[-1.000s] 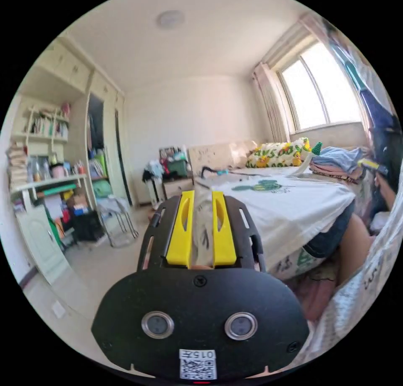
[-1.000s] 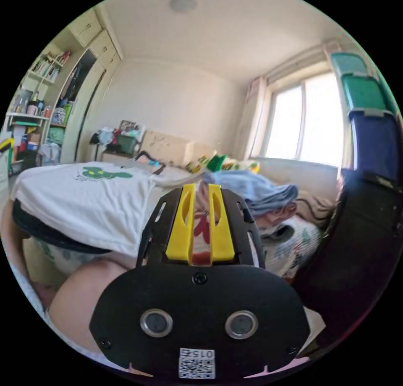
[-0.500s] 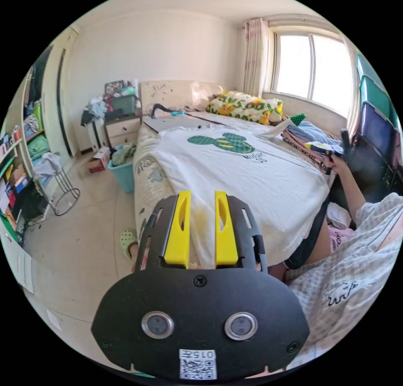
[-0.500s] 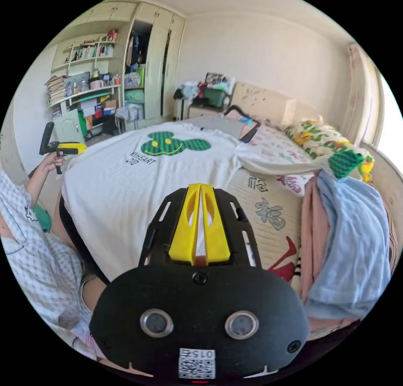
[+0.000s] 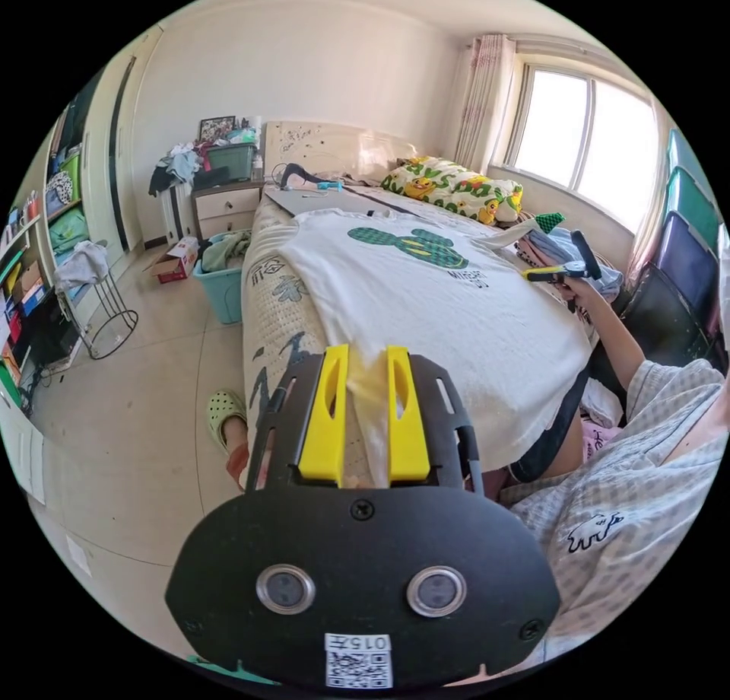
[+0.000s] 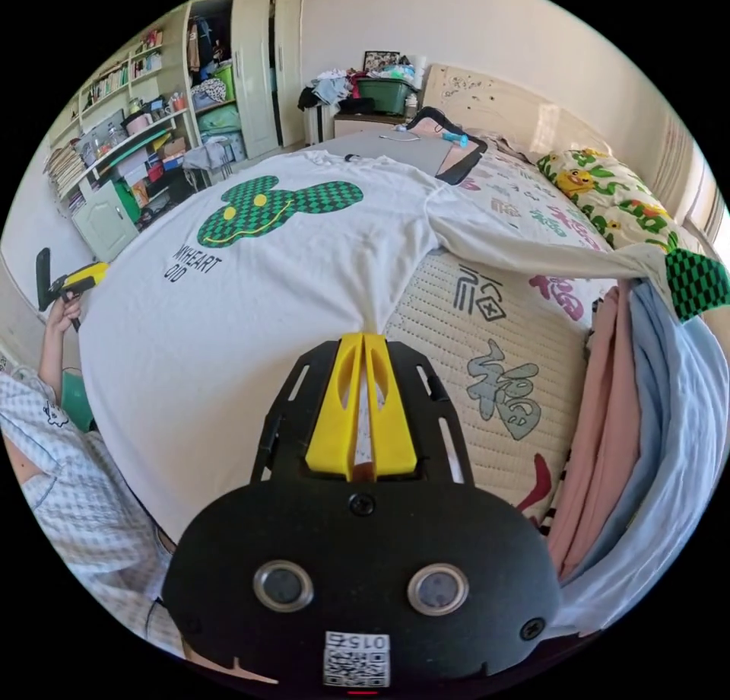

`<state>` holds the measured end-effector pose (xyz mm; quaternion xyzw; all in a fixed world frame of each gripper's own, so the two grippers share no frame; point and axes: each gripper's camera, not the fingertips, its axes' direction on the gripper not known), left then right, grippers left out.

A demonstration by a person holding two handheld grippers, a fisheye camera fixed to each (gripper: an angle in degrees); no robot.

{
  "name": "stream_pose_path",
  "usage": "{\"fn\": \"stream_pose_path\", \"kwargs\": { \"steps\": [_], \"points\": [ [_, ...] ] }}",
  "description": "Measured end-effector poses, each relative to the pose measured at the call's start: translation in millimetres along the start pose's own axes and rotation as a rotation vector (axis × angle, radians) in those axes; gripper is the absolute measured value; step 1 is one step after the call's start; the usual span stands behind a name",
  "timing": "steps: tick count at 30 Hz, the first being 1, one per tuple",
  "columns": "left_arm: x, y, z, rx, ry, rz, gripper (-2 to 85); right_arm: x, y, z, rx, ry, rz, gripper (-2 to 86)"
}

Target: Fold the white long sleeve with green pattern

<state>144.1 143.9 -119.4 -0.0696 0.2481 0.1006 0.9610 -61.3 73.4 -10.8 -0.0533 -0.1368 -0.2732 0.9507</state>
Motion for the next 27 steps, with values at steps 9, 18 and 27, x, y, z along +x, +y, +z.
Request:
{"fn": "stream_pose_path", "kwargs": {
  "steps": [9, 18, 27],
  "points": [
    [77.1, -136.6, 63.2, 0.057, 0.020, 0.364, 11.3, 94.7, 9.1, -79.2, 0.231, 0.431, 0.235, 10.7],
    [155.7, -212.2, 223.5, 0.080, 0.552, 0.372, 11.2, 184.6, -21.7, -69.7, 0.255, 0.433, 0.409, 9.0],
    [127.9, -192.4, 260.5, 0.072, 0.546, 0.308, 11.6, 55.7, 27.1, -56.1, 0.639, 0.173, 0.190, 3.1]
  ]
}}
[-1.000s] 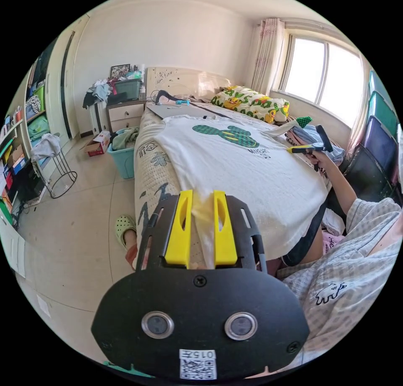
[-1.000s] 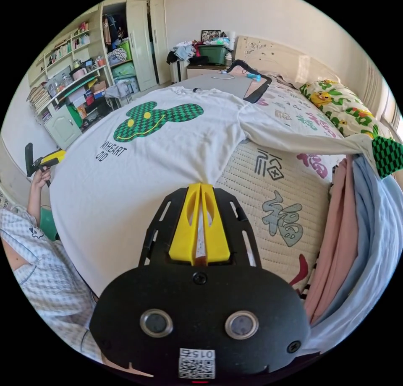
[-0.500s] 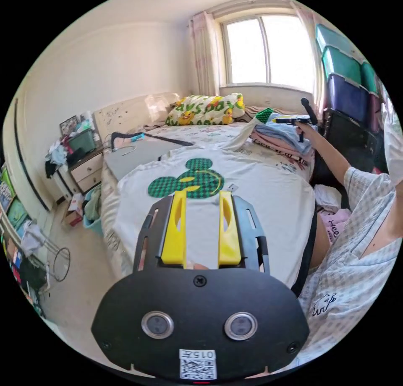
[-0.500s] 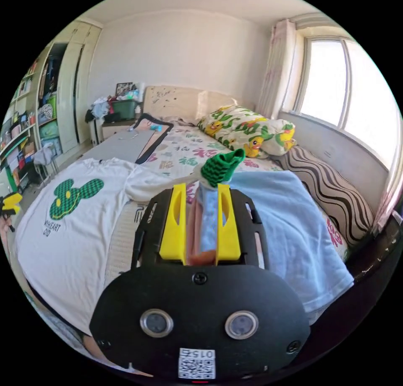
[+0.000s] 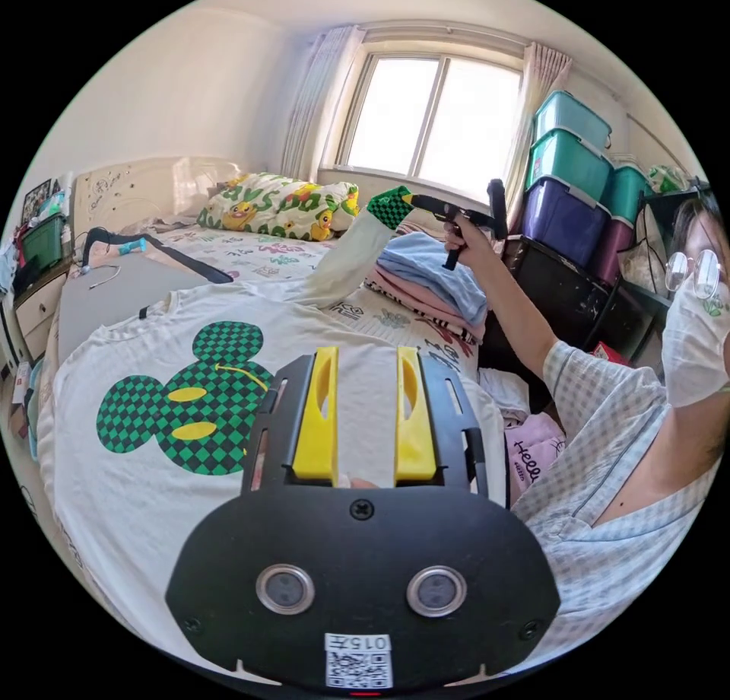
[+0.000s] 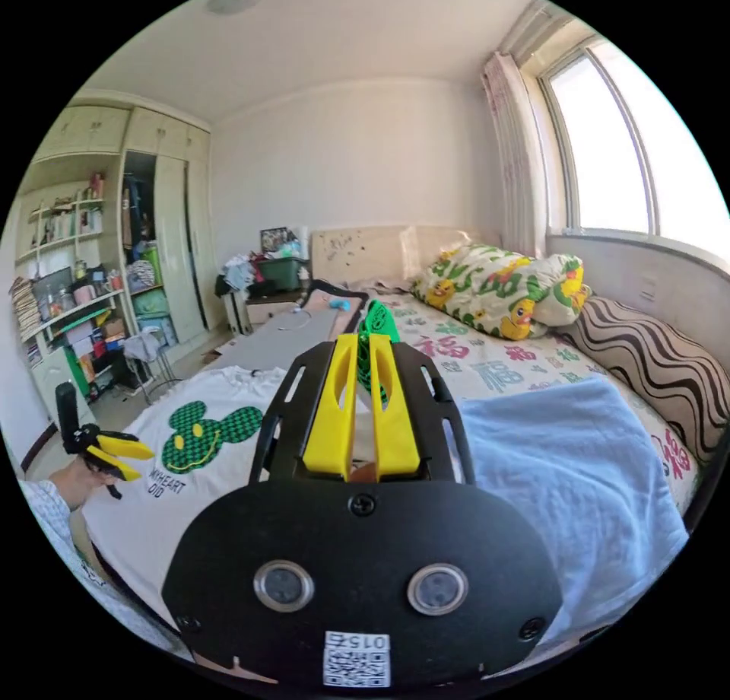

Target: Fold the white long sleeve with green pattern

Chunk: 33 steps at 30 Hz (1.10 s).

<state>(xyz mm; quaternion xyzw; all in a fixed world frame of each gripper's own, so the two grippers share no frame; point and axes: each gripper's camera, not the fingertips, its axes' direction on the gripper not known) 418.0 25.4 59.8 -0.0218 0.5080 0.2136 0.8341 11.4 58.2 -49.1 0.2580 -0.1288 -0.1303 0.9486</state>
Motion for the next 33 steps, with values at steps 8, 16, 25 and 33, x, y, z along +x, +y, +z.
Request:
{"fn": "stream_pose_path", "kwargs": {
  "steps": [8, 16, 25, 33],
  "points": [
    [-46.3, 95.3, -39.6, 0.121, 0.143, -0.230, 14.2, -217.8, 178.5, -19.0, -0.034, -0.181, -0.378, 3.1],
    [-107.4, 187.8, -69.0, 0.310, 0.228, -0.510, 16.4, -326.8, 289.7, -12.2, -0.044, 0.013, -0.699, 2.8],
    [-134.3, 231.2, -46.2, 0.216, 0.248, -0.624, 15.4, -353.5, 372.3, -1.3, -0.095, 0.078, -0.840, 2.7],
    [-143.2, 262.4, -41.5, 0.247, 0.288, -0.706, 14.1, -347.1, 414.4, -0.6, -0.070, 0.106, -0.924, 3.0]
  ]
}}
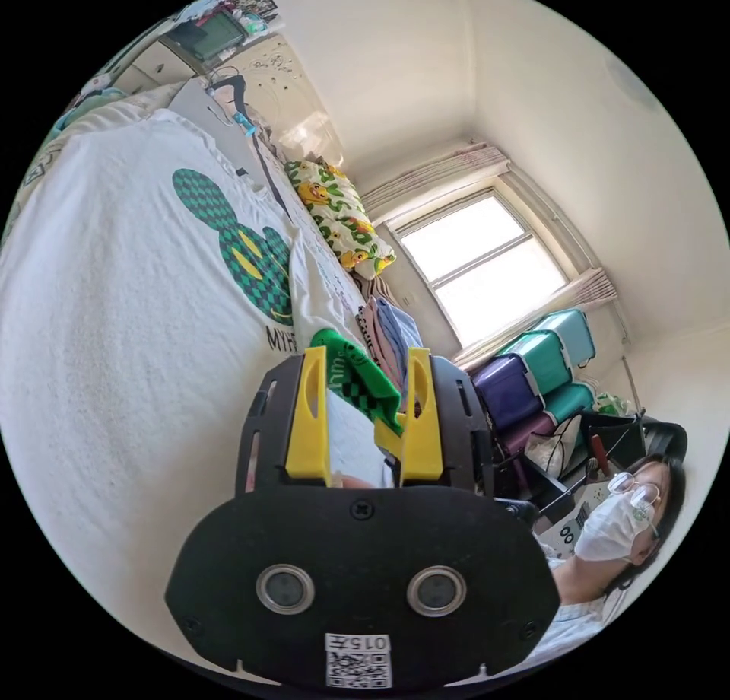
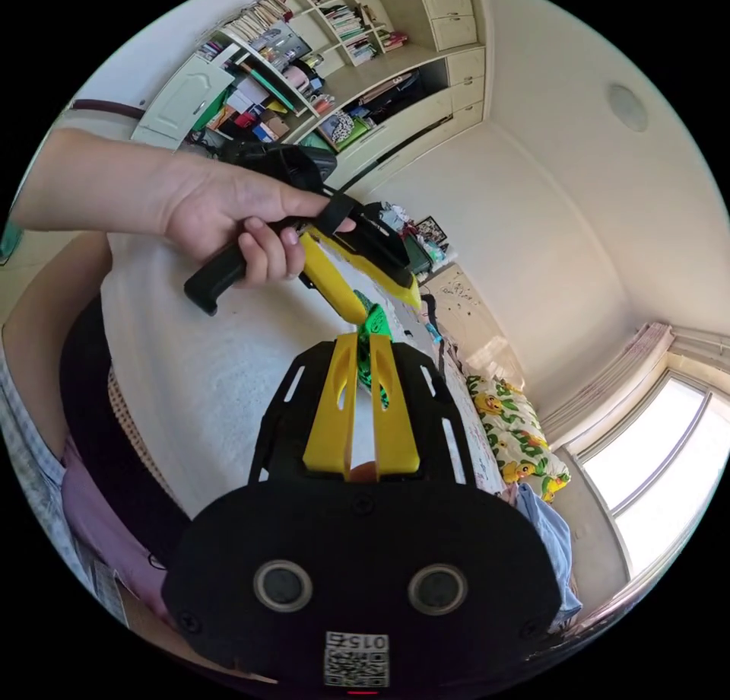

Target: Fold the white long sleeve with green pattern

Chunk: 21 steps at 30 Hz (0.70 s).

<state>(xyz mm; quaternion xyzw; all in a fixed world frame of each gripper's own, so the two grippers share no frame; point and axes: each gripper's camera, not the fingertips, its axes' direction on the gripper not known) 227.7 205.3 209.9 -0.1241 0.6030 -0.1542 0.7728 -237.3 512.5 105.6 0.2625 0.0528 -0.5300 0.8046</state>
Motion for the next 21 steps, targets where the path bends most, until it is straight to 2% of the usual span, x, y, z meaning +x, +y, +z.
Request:
{"fn": "stream_pose_path", "kwargs": {
  "steps": [6, 10, 12, 15, 21],
  "points": [
    [-1.9, 4.0, 20.5, -0.102, -0.132, 0.022, 12.1, -7.1, 22.0, -3.8, 0.035, 0.007, -0.029, 3.9],
    [-9.6, 2.5, 32.5, -0.183, -0.107, 0.009, 7.6, 10.7, 20.0, -6.2, 0.027, -0.029, 0.027, 3.2],
    [-9.7, 5.1, 30.1, -0.180, -0.103, 0.014, 1.9, 18.4, 17.8, -8.8, 0.027, -0.025, 0.030, 2.6],
    [6.3, 9.5, 12.9, -0.139, -0.117, 0.063, 0.3, 39.5, 8.6, -17.2, 0.040, -0.047, 0.058, 1.9],
    [50.3, 23.3, -29.1, -0.147, -0.251, 0.198, -0.3, 92.6, -14.6, -45.1, 0.150, -0.256, 0.145, 1.1]
  ]
}}
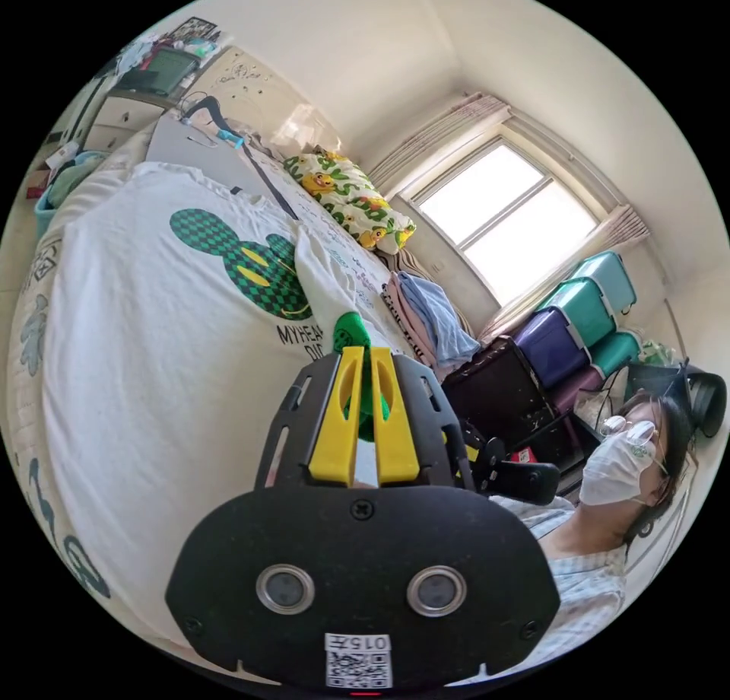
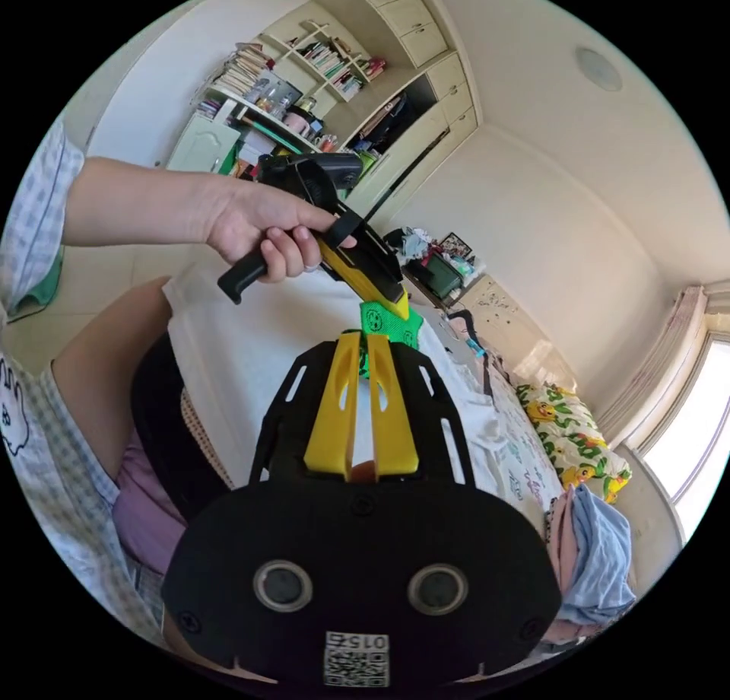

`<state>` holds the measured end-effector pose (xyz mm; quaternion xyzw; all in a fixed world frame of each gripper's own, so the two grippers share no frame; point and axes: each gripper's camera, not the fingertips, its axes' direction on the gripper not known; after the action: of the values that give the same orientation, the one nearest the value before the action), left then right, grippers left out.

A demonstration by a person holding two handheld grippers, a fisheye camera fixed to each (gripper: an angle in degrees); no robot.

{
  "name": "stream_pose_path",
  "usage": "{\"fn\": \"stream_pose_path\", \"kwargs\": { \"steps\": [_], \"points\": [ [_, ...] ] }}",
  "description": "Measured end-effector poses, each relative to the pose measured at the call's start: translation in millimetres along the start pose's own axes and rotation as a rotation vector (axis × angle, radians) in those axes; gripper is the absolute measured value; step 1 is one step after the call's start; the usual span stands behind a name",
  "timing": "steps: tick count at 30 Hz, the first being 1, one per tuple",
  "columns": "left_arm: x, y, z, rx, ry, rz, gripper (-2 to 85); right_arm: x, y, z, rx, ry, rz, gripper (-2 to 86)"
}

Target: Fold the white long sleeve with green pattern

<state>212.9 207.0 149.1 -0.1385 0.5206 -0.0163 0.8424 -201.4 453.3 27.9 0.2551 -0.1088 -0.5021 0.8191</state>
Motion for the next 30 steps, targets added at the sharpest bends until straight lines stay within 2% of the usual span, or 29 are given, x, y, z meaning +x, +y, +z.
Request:
{"fn": "stream_pose_path", "kwargs": {
  "steps": [5, 6, 9, 11, 14, 17, 19, 22, 24, 27, 30],
  "points": [
    [-5.7, 13.8, -26.7, -0.010, -0.090, -0.019, -0.2, 85.6, -22.7, -29.3, 0.089, -0.353, 0.132, 3.8],
    [-8.1, 16.2, -33.1, -0.008, -0.088, -0.023, -0.1, 99.9, -23.3, -32.7, 0.102, -0.373, 0.154, 4.0],
    [-12.0, 20.3, -38.5, -0.064, -0.092, -0.013, 0.7, 180.3, -21.1, -44.6, 0.115, -0.308, 0.274, 5.4],
    [-15.3, 20.5, -44.2, -0.097, -0.119, -0.018, 2.2, 247.1, -15.6, -43.5, 0.045, -0.190, 0.346, 5.6],
    [-5.7, 9.8, -80.0, -0.004, -0.219, 0.018, 7.4, 321.6, -4.3, -34.9, -0.027, -0.062, 0.415, 4.7],
    [22.5, -26.6, -98.0, 0.069, -0.322, 0.120, 8.4, 377.2, -1.1, -1.3, -0.161, -0.047, 0.401, 5.1],
    [34.5, -63.5, -84.9, 0.054, -0.349, 0.170, 8.5, 400.1, -4.6, 26.2, -0.229, -0.086, 0.385, 6.2],
    [38.7, -137.2, -36.0, 0.041, -0.295, 0.208, 8.8, 422.3, -18.3, 73.4, -0.287, -0.124, 0.329, 8.0],
    [28.1, -199.8, 27.7, -0.009, -0.292, 0.212, 9.7, 431.6, -31.0, 101.3, -0.344, -0.129, 0.281, 8.8],
    [-4.4, -268.2, 116.7, -0.071, -0.399, 0.102, 13.9, 445.5, -51.0, 141.4, -0.449, -0.190, 0.204, 10.4],
    [-33.4, -316.2, 198.4, -0.144, -0.391, 0.049, 16.2, 457.0, -58.0, 157.5, -0.441, -0.182, 0.223, 10.9]
  ]
}}
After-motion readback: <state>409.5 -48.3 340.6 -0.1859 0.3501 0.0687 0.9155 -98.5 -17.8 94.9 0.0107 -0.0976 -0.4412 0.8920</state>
